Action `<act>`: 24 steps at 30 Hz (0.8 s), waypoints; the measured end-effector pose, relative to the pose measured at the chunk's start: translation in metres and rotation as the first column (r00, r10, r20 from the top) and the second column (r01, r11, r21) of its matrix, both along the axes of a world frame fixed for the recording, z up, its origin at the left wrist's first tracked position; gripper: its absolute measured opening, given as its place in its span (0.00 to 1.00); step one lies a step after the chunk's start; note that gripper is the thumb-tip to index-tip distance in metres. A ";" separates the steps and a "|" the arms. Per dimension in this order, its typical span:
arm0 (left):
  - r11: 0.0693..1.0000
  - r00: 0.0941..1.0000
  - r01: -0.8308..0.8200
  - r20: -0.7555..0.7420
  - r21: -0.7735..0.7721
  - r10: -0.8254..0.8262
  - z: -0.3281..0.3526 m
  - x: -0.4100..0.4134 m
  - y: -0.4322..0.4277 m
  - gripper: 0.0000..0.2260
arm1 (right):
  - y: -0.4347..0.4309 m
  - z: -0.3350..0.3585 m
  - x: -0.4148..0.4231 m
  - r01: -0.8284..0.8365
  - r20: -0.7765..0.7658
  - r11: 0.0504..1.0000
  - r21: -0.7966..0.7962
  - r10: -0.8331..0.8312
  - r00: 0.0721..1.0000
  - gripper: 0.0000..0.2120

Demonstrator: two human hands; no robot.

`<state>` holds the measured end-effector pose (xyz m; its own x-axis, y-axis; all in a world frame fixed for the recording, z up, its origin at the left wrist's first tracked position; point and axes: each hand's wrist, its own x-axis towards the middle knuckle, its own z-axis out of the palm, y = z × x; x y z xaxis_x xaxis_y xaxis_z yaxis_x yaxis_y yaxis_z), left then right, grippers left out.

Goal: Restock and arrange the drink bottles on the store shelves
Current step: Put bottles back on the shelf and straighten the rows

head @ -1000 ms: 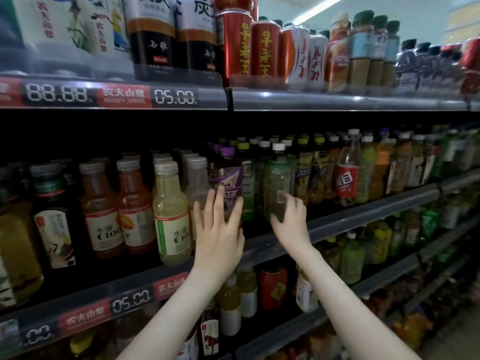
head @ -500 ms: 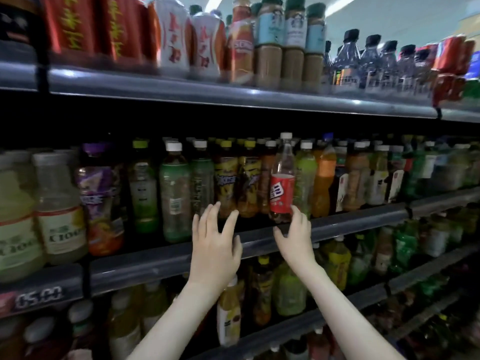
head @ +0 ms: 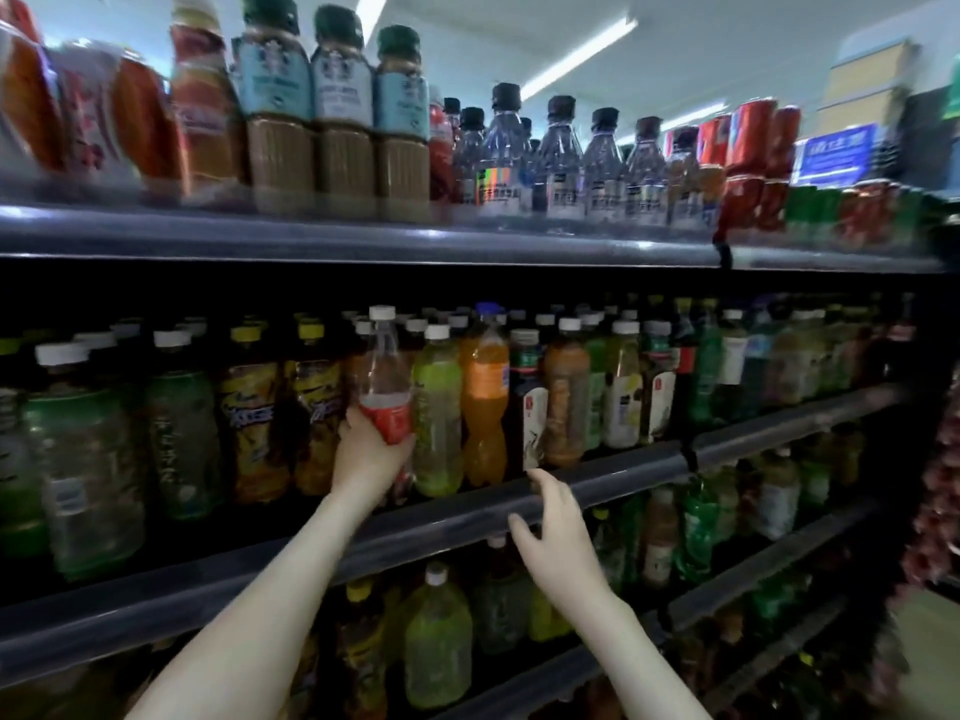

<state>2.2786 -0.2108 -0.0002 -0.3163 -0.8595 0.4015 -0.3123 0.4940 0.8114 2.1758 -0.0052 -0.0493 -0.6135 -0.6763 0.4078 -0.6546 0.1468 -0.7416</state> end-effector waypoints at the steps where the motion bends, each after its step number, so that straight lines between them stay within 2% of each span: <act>1: 1.000 0.999 -0.020 -0.031 -0.011 0.019 -0.002 0.000 0.003 0.36 | 0.004 0.002 -0.002 -0.008 -0.005 1.000 -0.010 0.008 1.000 0.25; 4: 0.996 0.981 -0.064 -0.184 -0.056 0.053 -0.009 0.009 0.027 0.30 | 0.015 0.015 -0.001 -0.031 -0.016 0.996 -0.083 0.029 0.999 0.24; 6: 0.994 0.949 -0.053 -0.315 -0.101 0.019 -0.009 0.018 0.051 0.29 | 0.023 0.025 0.003 -0.051 -0.022 0.985 -0.167 0.048 0.999 0.23; 9: 0.912 0.926 -0.076 -0.368 -0.403 -0.085 -0.005 0.026 0.081 0.29 | 0.036 0.043 0.015 -0.157 -0.052 0.955 -0.250 0.148 0.988 0.26; 11: 0.847 0.933 0.019 -0.296 -0.532 -0.206 0.002 0.025 0.101 0.26 | 0.044 0.054 0.025 -0.258 -0.052 0.929 -0.264 0.253 0.966 0.30; 13: 0.754 0.949 0.117 -0.151 -0.646 -0.277 0.006 0.016 0.126 0.24 | 0.050 0.060 0.026 -0.310 -0.052 0.901 -0.303 0.309 0.950 0.32; 16: 0.591 0.949 0.195 -0.002 -0.783 -0.316 0.000 -0.012 0.165 0.25 | 0.068 0.061 0.007 -0.263 0.005 0.886 -0.382 0.287 0.958 0.27; 22: 0.570 0.868 0.448 0.183 -0.689 -0.462 0.000 -0.107 0.212 0.30 | 0.127 0.041 -0.088 -0.097 0.045 0.862 -0.498 0.137 0.990 0.23; 24: 0.587 0.797 0.585 0.260 -0.561 -0.546 0.002 -0.147 0.232 0.31 | 0.150 0.035 -0.133 -0.030 0.129 0.857 -0.514 0.112 0.985 0.22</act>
